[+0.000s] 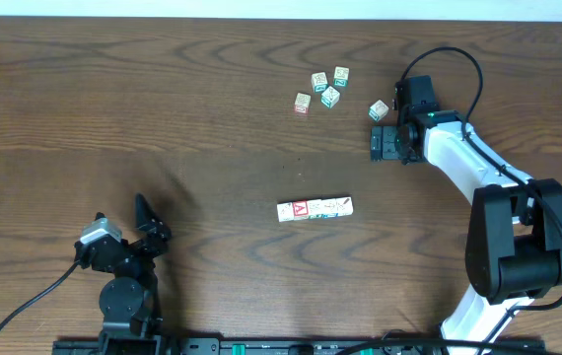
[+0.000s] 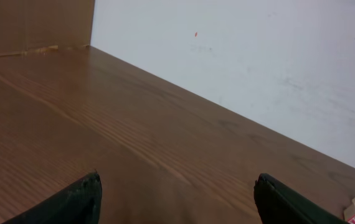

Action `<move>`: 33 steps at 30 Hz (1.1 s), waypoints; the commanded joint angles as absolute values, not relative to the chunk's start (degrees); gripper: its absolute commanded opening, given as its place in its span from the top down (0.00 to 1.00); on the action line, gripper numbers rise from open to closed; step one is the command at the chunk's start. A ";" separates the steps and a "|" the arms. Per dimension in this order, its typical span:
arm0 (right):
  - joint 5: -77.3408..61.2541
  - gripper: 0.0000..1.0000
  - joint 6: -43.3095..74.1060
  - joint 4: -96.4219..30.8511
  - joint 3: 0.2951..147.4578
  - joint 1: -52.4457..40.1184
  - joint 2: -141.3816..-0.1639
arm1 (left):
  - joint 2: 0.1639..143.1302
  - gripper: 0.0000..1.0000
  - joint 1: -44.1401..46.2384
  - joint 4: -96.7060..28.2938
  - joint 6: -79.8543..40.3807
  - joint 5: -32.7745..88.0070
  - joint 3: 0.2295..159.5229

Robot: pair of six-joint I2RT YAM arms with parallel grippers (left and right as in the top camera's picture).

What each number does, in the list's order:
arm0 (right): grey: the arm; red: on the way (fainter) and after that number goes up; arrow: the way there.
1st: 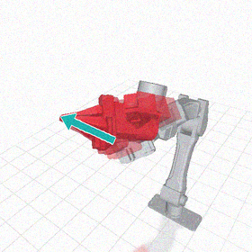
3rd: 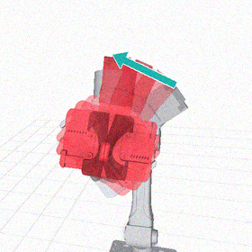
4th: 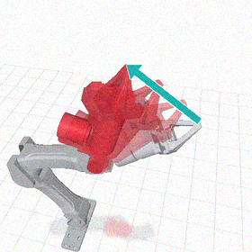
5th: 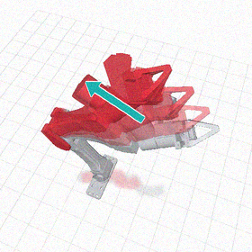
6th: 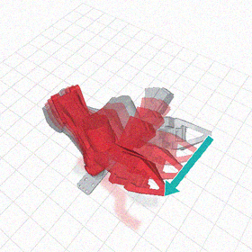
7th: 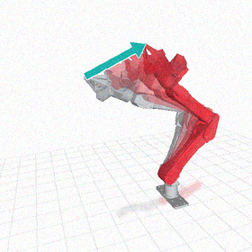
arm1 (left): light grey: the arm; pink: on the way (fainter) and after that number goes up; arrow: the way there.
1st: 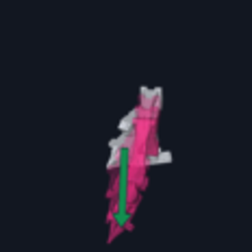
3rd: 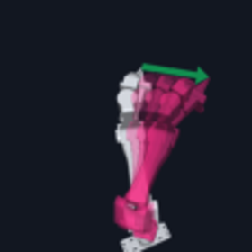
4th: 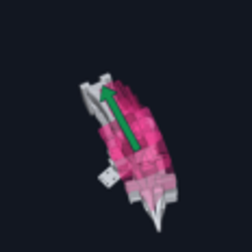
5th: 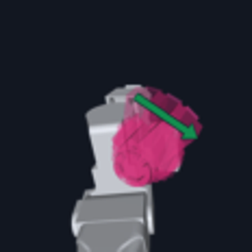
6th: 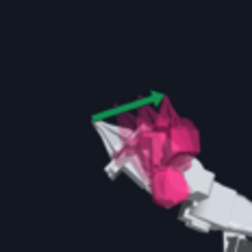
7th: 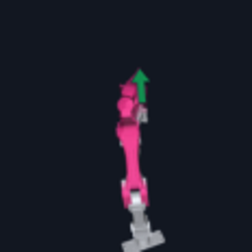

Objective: Lift 5 blocks

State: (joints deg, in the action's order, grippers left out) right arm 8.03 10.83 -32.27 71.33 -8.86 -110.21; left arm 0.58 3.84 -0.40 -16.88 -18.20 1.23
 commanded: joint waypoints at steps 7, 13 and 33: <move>8.75 0.01 10.20 -32.29 72.25 -8.91 -110.69 | 0.03 0.21 3.53 -3.42 -12.49 -14.13 0.27; 8.75 0.01 10.22 -32.32 72.25 -9.08 -110.69 | 0.05 0.21 3.53 -3.79 -8.99 -12.12 0.32; 8.75 0.01 10.20 -32.29 72.25 -9.26 -110.69 | 0.12 0.21 3.55 -3.38 -9.45 -11.14 0.32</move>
State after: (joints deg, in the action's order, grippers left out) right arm 8.01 10.83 -32.27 71.33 -8.91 -110.21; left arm 0.58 3.84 -1.52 -10.41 -11.70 1.63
